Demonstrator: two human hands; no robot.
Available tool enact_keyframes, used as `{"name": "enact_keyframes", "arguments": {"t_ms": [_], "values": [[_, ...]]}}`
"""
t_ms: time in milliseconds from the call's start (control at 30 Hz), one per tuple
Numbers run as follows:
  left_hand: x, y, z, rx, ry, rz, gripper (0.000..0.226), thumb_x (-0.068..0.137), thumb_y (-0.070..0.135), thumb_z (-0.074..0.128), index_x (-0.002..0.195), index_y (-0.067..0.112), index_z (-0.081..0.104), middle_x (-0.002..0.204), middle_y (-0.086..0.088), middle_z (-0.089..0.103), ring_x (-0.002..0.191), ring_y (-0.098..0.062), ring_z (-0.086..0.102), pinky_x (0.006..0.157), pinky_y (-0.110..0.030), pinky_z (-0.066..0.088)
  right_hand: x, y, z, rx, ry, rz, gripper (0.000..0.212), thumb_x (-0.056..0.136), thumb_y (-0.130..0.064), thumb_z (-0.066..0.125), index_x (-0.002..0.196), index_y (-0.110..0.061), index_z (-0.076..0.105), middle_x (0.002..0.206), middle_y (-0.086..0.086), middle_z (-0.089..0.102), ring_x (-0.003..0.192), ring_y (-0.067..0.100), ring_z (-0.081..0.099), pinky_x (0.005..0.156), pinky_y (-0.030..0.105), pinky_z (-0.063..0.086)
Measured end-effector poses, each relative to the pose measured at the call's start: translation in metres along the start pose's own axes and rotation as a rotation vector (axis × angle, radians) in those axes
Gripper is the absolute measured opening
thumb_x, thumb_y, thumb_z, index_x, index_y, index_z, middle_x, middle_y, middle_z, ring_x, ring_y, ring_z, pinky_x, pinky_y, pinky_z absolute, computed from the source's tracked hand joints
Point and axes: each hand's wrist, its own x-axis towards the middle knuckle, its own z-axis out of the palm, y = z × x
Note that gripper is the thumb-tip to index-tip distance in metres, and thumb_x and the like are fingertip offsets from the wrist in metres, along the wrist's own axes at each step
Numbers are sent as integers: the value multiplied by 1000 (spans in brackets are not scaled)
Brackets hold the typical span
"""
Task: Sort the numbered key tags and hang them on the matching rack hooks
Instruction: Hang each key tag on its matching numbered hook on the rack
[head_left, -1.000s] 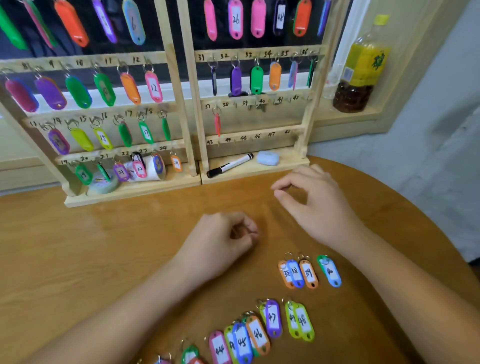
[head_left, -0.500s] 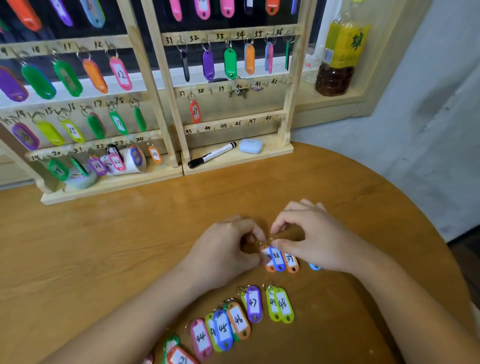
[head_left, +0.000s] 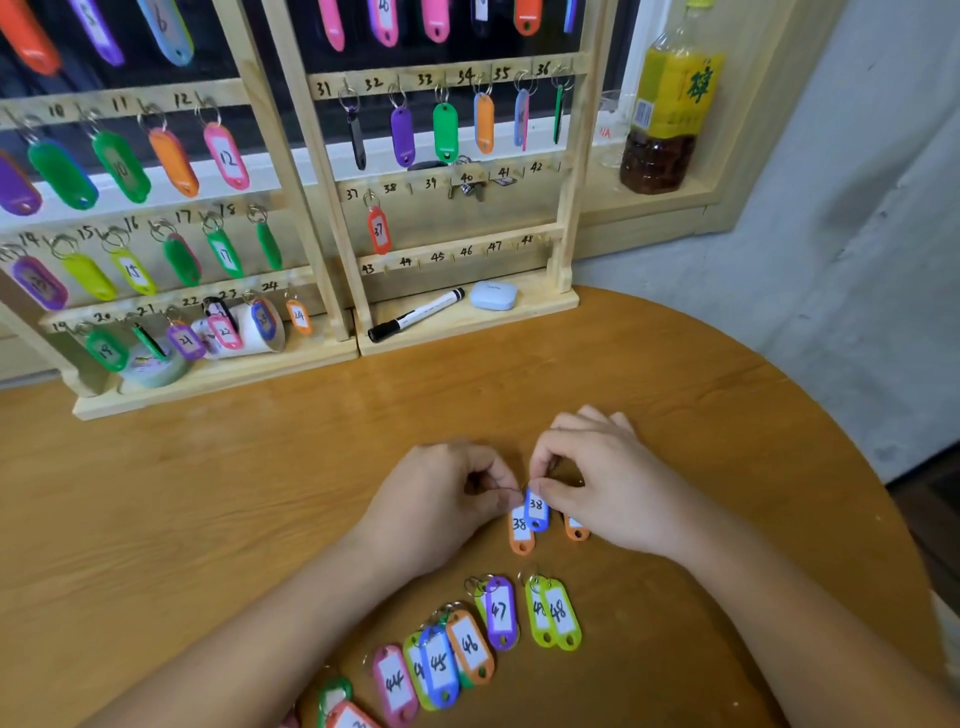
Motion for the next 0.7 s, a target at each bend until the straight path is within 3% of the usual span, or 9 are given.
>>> {"name": "enact_keyframes", "arguments": {"t_ms": [500, 700], "values": [[-1, -1, 0, 10, -5, 12, 5, 92, 36, 79, 91, 38, 75, 89, 18, 71, 88, -8, 64, 75, -25, 49, -1, -10, 9, -200, -50, -97, 8, 110, -31, 46, 103, -35, 49, 107, -17, 44, 105, 8, 40, 96, 36, 34], [-4, -2, -13, -97, -24, -29, 4, 94, 35, 79, 91, 34, 79, 88, 17, 75, 87, -6, 66, 76, -21, 51, 3, -10, -1, -69, -14, -68, 14, 111, -27, 44, 99, -35, 47, 101, -19, 46, 100, 5, 41, 97, 35, 36]]}}
